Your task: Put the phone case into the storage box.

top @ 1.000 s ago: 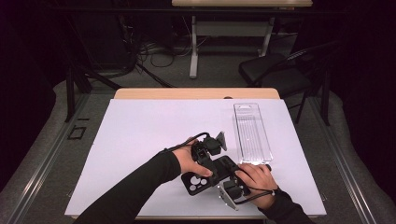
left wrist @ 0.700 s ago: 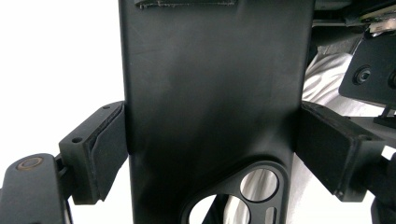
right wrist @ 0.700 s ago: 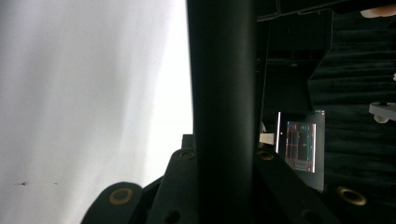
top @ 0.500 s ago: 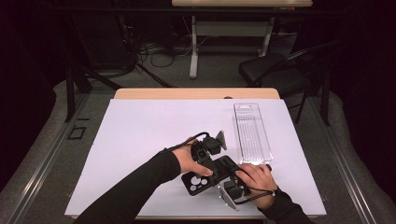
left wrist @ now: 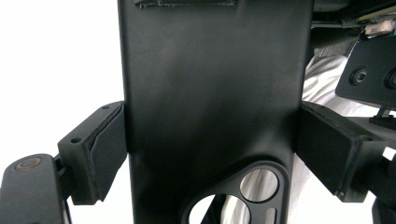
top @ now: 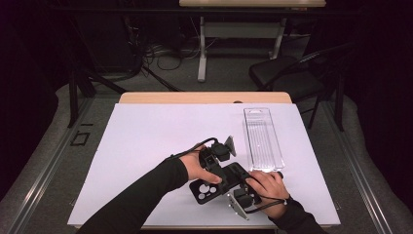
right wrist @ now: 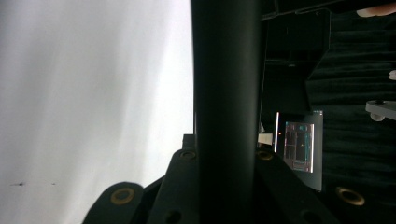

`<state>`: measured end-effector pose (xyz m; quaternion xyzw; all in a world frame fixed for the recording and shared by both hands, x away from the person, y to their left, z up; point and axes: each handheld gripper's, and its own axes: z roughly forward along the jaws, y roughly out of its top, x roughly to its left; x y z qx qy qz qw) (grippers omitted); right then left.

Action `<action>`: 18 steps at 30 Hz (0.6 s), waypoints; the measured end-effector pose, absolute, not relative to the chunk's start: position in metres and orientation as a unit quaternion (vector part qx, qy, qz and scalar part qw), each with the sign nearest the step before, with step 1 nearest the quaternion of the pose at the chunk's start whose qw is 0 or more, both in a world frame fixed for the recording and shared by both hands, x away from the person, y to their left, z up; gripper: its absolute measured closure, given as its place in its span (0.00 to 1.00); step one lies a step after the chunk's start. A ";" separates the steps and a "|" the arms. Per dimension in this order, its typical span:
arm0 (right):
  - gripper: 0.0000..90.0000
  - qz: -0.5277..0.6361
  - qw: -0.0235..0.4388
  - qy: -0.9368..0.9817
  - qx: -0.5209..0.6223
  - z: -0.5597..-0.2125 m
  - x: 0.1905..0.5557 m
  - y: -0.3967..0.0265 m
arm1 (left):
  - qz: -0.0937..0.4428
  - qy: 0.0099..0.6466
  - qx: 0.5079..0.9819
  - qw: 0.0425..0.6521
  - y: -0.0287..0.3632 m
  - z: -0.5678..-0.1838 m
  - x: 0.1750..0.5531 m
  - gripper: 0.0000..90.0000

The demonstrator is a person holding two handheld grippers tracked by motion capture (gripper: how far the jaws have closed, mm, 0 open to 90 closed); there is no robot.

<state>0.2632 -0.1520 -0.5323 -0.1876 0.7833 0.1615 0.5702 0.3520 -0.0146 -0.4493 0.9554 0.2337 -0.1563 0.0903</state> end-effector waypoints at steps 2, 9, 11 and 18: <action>0.98 0.160 0.569 0.785 -0.187 -0.532 0.263 -0.152 | -0.157 0.235 0.955 0.092 -0.014 -0.449 0.352 0.15; 0.98 0.164 0.568 0.785 -0.184 -0.532 0.263 -0.152 | -0.157 0.236 0.954 0.093 -0.014 -0.449 0.352 0.15; 0.98 0.165 0.568 0.785 -0.184 -0.532 0.264 -0.153 | -0.158 0.236 0.954 0.093 -0.014 -0.448 0.352 0.15; 0.98 0.168 0.568 0.785 -0.180 -0.531 0.264 -0.153 | -0.157 0.238 0.953 0.098 -0.013 -0.447 0.352 0.15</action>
